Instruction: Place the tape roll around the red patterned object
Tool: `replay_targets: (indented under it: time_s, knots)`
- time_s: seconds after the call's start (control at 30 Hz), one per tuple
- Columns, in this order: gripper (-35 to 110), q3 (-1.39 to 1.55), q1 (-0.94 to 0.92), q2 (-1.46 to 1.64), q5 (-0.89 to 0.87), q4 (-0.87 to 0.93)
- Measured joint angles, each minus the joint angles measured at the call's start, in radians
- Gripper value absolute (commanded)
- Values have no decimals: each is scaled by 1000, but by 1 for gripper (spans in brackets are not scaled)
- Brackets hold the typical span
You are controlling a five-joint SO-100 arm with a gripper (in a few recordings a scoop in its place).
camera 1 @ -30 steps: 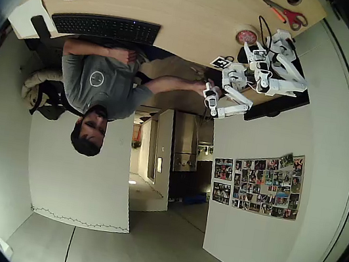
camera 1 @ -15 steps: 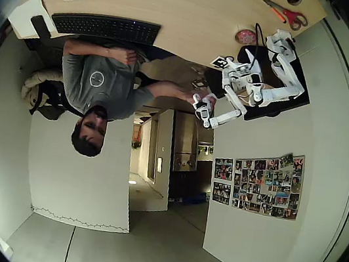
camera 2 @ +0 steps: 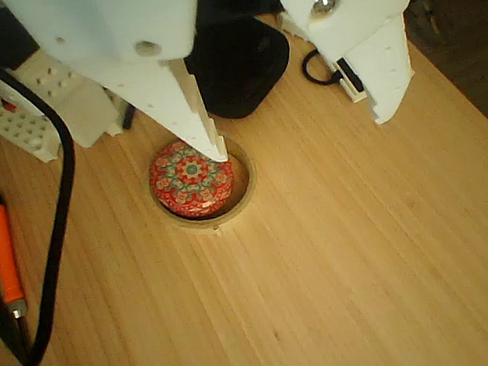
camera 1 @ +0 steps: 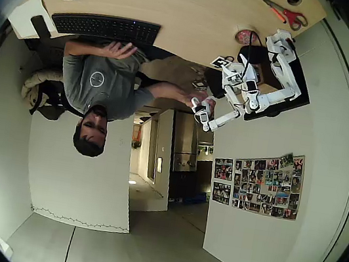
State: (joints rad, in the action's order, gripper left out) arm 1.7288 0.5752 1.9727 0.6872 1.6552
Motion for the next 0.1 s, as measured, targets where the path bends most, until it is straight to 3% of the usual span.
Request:
replay_targets:
  time_s: [0.1]
  knots:
    - [42, 0, -2, 0, 6, 0]
